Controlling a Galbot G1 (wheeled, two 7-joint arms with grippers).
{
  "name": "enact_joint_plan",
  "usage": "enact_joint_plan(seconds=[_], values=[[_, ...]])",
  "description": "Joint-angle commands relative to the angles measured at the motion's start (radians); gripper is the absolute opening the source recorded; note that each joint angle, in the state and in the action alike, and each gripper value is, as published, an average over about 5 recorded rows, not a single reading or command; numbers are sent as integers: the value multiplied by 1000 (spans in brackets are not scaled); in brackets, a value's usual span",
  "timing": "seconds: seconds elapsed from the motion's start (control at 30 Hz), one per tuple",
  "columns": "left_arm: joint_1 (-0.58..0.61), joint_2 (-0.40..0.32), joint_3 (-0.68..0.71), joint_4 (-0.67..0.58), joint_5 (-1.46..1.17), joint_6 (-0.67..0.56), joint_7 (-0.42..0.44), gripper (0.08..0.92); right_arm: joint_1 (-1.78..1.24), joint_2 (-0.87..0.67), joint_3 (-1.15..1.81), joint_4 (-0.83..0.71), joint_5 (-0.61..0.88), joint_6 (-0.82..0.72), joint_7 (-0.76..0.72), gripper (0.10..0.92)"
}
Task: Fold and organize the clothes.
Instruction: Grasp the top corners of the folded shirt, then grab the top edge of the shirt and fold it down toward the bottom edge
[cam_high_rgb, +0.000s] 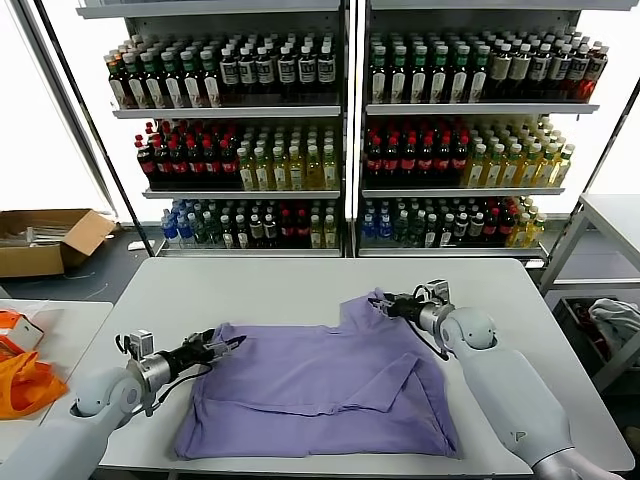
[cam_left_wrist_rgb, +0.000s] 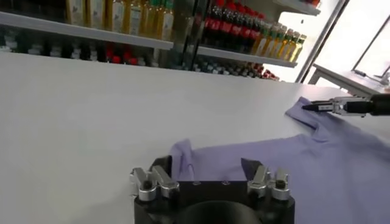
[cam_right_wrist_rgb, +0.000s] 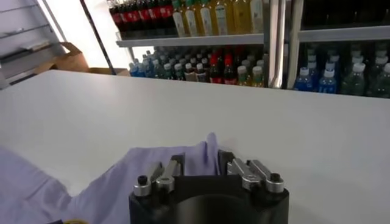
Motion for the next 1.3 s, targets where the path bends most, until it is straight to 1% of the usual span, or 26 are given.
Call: enact_joint_plan(seconds=[0.03,0.13,0.23,0.4,0.57,0.67,0.77,0.93,1.13,1.3], values=[[-43,-20,30,66,6,6,-30,655,2,4,-9,-8,3,-5,7,243],[-58,-23,36,75,5,7,-59,569,0,2,-5,1,12,-5,13,157],[-70,-13,42,67,0,6,-80,482,-6,0,4,16,20,-5,18,109],[-67,15,41,27,-4,5,-108,334,-49,-3,40,76,49,-8,35,105],[-43,15,22,-14,-4,5,-126,187,-106,-39,54,179,86,-20,55,105],[-27,22,10,-39,-8,2,-131,117,-129,-44,76,216,96,-24,68,105],[-13,33,-4,-72,-15,-8,-139,92,-140,-51,94,247,106,-26,76,105],[29,56,-52,-156,-18,-10,-166,92,-166,-78,147,327,130,-35,88,105],[146,92,-154,-296,-25,4,-186,92,-267,-142,223,500,185,-44,108,105],[230,100,-238,-387,-39,7,-202,92,-406,-204,284,630,222,-43,120,105]])
